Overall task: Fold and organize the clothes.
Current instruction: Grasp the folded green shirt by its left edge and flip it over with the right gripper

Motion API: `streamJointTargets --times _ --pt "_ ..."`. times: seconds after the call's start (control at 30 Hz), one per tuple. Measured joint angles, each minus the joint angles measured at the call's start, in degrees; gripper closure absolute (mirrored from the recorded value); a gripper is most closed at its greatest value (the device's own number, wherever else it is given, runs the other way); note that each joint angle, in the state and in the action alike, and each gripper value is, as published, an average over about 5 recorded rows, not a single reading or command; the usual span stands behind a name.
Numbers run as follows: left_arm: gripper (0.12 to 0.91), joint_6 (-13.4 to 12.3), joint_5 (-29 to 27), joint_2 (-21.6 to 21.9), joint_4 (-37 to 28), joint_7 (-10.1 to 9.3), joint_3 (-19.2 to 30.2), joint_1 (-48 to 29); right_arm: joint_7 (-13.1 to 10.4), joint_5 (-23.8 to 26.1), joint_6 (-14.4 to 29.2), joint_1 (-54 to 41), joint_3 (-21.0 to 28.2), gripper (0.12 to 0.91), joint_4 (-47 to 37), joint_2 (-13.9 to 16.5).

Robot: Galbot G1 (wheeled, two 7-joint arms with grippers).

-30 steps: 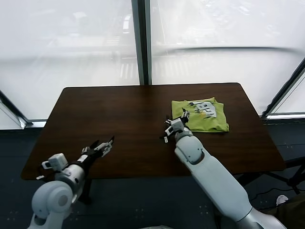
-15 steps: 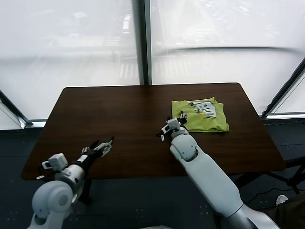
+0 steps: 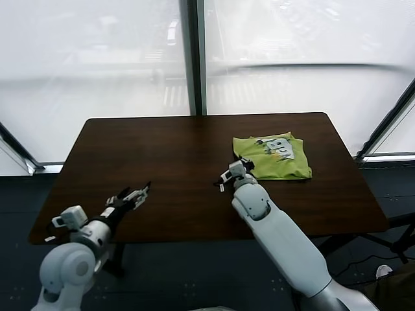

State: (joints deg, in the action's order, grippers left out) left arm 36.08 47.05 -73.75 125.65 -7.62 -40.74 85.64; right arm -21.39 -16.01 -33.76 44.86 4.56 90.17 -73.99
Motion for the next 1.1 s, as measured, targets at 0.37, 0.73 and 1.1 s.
streamJointTargets --times 0.37,0.73,1.1 --pt "0.123 -1.9 0.3 4.9 -1.7 -1.20 -5.5 -2.0 4.1 -21.3 7.7 -2.3 2.8 0.873 6.1 -3.4" --pt "0.123 -2.3 0.9 7.5 -2.2 -0.92 -10.8 -1.7 2.4 -41.3 12.9 -2.8 -3.7 0.873 12.3 -4.5" --pt "0.123 -2.8 0.3 6.3 -3.0 0.09 -9.1 -2.9 3.9 -43.8 12.0 4.7 -18.7 0.873 4.8 6.1"
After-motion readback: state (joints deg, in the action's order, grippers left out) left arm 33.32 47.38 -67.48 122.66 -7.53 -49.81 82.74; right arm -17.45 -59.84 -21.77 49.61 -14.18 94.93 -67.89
